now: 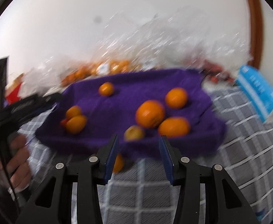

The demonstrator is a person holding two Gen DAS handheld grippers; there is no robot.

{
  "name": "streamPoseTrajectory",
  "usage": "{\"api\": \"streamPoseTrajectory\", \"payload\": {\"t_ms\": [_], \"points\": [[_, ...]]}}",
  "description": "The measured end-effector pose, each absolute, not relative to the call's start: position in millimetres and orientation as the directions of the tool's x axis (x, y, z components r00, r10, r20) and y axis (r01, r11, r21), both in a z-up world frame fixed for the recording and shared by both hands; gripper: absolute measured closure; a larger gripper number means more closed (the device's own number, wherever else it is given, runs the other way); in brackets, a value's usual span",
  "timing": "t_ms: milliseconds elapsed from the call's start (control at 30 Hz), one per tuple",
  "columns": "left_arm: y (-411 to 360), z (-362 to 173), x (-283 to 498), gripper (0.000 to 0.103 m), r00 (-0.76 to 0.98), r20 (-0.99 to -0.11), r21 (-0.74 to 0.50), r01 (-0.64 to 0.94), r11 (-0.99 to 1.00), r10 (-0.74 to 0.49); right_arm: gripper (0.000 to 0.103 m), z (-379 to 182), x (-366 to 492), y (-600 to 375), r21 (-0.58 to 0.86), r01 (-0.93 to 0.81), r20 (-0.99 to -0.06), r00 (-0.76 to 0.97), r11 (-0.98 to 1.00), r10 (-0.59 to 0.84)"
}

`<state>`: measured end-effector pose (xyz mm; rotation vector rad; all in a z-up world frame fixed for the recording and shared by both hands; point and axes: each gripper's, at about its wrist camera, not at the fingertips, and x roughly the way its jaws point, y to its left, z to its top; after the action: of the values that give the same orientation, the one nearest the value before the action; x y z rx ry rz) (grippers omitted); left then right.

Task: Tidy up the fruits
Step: 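Withdraw both open grippers from the towel toward the remaining fruit, then grasp the small orange on the bed cover with the right gripper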

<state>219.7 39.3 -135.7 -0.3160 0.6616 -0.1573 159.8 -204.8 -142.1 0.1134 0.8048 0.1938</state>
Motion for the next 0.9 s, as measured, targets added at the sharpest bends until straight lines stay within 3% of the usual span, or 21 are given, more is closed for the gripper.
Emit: {"api": "streamPoseTrajectory", "payload": {"t_ms": [300, 500, 900], "points": [[34, -131, 210, 0.049, 0.779, -0.602, -0.253, 0.025, 0.967, -0.178, 0.060, -160, 158, -183, 0.188, -0.171, -0.735, 0.629, 0.967, 0.254], [47, -128, 190, 0.049, 0.760, -0.632, -0.243, -0.009, 0.970, -0.151, 0.074, -163, 156, -183, 0.196, -0.160, -0.732, 0.633, 0.967, 0.253], [55, -150, 141, 0.049, 0.672, -0.726, -0.179, 0.022, 0.984, -0.147, 0.072, -160, 145, -191, 0.168, -0.163, -0.744, 0.627, 0.972, 0.233]]}}
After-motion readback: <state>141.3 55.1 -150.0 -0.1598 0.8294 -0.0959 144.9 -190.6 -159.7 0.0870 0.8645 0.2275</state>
